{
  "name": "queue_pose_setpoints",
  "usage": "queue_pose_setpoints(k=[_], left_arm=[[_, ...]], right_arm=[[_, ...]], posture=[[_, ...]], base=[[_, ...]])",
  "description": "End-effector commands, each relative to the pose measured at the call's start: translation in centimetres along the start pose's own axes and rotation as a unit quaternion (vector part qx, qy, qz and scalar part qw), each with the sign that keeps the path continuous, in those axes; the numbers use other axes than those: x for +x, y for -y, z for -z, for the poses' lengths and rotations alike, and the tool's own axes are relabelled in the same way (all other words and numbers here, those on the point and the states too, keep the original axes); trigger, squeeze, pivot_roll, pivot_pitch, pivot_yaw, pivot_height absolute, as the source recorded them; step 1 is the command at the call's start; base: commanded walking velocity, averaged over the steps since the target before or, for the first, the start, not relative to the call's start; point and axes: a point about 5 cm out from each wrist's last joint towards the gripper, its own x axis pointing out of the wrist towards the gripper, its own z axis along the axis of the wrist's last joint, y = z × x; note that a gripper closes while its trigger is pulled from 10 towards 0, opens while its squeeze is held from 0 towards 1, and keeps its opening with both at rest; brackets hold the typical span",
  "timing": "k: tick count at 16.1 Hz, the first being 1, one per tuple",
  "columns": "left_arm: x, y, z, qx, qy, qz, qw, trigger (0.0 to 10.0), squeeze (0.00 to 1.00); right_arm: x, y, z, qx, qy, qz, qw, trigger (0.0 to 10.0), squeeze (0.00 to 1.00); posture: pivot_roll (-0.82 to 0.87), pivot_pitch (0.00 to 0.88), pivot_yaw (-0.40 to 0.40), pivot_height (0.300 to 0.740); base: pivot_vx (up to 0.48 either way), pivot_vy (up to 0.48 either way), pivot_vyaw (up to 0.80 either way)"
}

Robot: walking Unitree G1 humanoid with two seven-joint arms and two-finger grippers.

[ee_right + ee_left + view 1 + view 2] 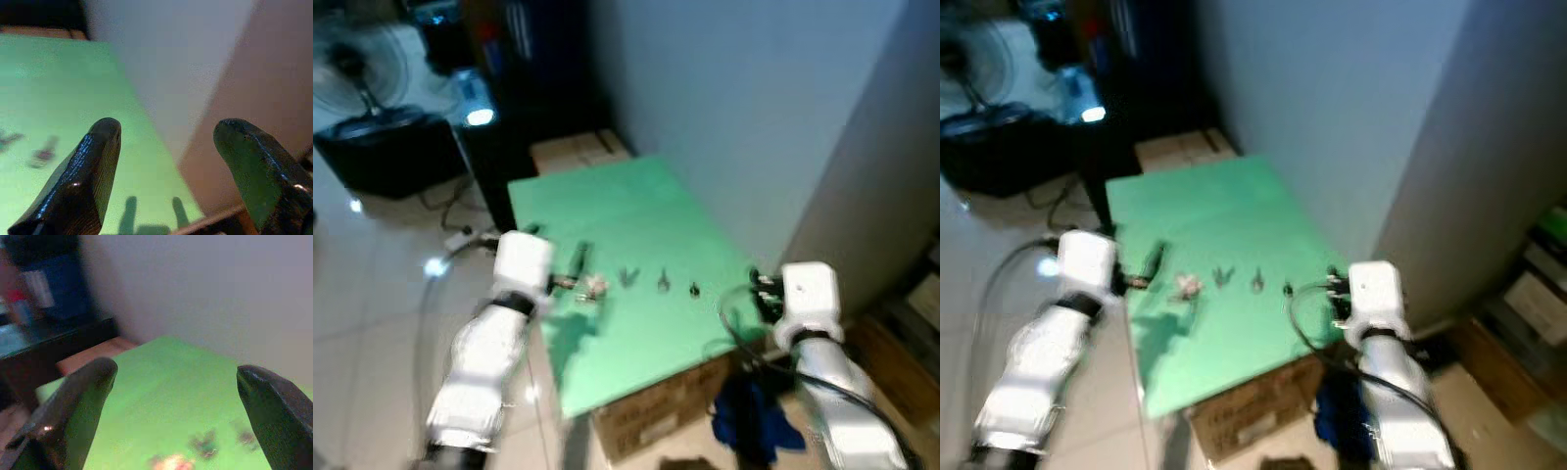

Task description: Hang keys on a hook

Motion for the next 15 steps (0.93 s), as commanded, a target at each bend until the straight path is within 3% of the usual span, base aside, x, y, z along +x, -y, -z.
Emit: queue_pose_setpoints(k=[1, 8, 11, 12, 13, 15], left_arm=[[-0.4, -1.4, -0.2, 0.016, -0.002, -0.019, 1.000, 10.0, 0.00], [-0.9, -1.7, -0.1, 0.014, -0.008, -0.022, 1.000, 10.0, 0.00], [-0.9, -1.3, 0.4, 0.020, -0.027, -0.001, 0.999, 10.0, 0.00], [-0.9, -1.1, 0.4, 0.024, -0.025, 0.012, 0.999, 10.0, 0.00], [-0.7, -1.3, 0.2, 0.036, -0.019, 0.022, 0.999, 10.0, 0.00], [0.1, -1.9, -0.5, 0.049, -0.011, 0.033, 0.998, 10.0, 0.00]], right_arm=[[0.2, -1.0, -0.7, 0.002, 0.011, -0.026, 1.000, 10.0, 0.00], [0.2, -1.4, 0.3, -0.012, -0.019, -0.034, 0.999, 10.0, 0.00], [0.9, -1.4, 1.3, -0.007, -0.051, -0.035, 0.998, 10.0, 0.00], [1.2, -1.9, 1.8, 0.003, -0.069, -0.059, 0.996, 10.0, 0.29], [1.6, -2.2, 2.3, 0.003, -0.084, -0.071, 0.994, 10.0, 1.00], [2.4, -2.6, 3.0, 0.009, -0.099, -0.077, 0.992, 10.0, 1.00]], posture=[[-0.10, 0.000, 0.037, 0.740], [-0.09, 0.000, 0.042, 0.740], [-0.09, 0.000, 0.050, 0.740], [-0.08, 0.002, 0.056, 0.740], [-0.07, 0.012, 0.053, 0.740], [-0.05, 0.027, 0.052, 0.740]], base=[[0.379, 0.000, 0.00], [0.361, 0.000, 0.00], [0.000, 0.000, 0.00], [0.000, 0.000, 0.00], [0.000, 0.000, 0.00], [0.000, 0.000, 0.00]])
